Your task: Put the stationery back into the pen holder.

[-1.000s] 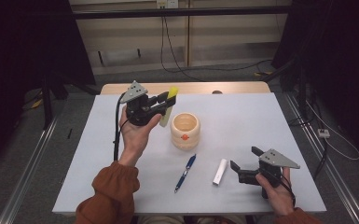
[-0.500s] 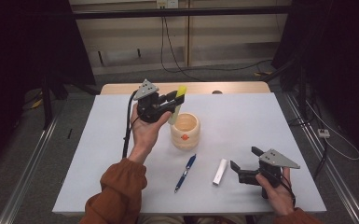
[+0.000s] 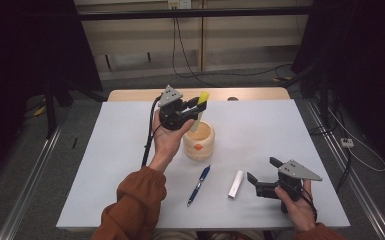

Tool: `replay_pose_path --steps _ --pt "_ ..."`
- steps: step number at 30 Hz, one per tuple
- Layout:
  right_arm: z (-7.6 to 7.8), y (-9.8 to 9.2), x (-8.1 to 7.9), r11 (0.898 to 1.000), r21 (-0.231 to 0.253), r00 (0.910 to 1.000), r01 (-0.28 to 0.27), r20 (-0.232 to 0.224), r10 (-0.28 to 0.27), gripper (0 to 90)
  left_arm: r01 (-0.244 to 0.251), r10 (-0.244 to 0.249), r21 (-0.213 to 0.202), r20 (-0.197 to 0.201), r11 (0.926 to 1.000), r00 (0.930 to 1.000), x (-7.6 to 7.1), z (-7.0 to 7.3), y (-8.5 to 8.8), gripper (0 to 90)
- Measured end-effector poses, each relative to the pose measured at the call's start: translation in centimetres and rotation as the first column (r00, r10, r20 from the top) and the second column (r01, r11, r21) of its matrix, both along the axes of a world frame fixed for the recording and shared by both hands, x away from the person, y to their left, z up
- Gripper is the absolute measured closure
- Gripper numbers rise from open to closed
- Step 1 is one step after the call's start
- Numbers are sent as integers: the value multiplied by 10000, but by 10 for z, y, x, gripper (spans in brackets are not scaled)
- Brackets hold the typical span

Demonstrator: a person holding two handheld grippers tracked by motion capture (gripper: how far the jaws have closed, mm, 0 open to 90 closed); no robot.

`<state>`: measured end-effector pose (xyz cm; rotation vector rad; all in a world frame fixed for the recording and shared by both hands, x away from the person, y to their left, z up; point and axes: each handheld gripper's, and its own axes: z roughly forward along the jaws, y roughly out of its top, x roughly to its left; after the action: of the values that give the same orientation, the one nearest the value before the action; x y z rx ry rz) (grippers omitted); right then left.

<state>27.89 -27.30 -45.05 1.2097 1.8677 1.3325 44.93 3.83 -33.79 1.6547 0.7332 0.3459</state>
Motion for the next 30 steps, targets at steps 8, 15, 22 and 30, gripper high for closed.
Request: replay_pose_path --steps 8,15,22,30 --pt "0 0 0 10000 -5 10000 -12 -1 12 25 -52 51 -25 -180 10000 9998 5 -8 -2 672" --pt "0 0 0 10000 10 10000 -2 -19 2 25 -86 85 -4 -266 10000 9996 12 -16 -7 672" --pt "0 -1 -1 10000 -41 10000 -16 4 16 25 -86 86 0 -357 10000 9993 14 -26 -10 671" --pt "0 -1 -1 10000 -42 10000 -20 0 20 25 -143 149 136 -463 9998 9988 16 -38 -12 671"
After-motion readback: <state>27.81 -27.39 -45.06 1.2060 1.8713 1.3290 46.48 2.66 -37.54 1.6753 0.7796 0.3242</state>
